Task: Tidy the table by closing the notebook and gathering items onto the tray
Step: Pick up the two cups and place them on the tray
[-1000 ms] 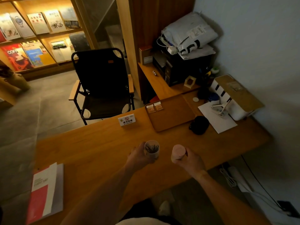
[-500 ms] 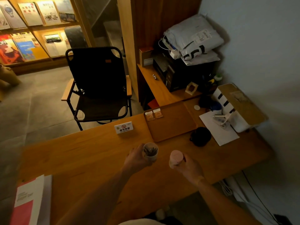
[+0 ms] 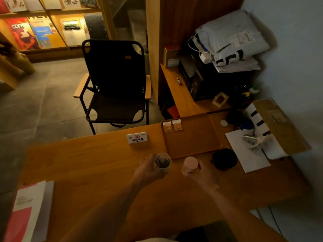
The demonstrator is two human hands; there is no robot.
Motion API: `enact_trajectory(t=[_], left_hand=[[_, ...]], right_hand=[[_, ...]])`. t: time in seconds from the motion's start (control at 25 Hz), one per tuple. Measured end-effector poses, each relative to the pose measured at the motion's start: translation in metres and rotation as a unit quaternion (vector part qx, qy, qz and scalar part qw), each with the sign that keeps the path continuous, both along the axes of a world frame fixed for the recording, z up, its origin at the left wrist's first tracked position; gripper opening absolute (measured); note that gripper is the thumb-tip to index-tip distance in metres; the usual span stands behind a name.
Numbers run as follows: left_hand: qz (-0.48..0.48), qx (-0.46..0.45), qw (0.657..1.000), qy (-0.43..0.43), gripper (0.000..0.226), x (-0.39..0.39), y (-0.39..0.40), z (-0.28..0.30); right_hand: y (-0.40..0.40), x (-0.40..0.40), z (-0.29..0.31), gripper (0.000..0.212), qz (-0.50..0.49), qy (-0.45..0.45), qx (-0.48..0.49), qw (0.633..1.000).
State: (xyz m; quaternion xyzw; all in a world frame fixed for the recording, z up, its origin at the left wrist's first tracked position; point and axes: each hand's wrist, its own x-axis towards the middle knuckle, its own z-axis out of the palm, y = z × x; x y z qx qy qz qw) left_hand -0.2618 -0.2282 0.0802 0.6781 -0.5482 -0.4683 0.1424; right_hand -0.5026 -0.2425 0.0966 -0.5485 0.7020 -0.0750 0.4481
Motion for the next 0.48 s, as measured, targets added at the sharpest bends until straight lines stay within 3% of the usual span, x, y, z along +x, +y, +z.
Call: enact_trajectory(t=[0.48], left_hand=[[0.138, 0.002, 0.990, 0.022, 0.069, -0.082, -0.054, -0.003]], right_hand=[[-0.110, -0.076, -0.008, 0.071, 0.104, -0.035, -0.002, 0.994]])
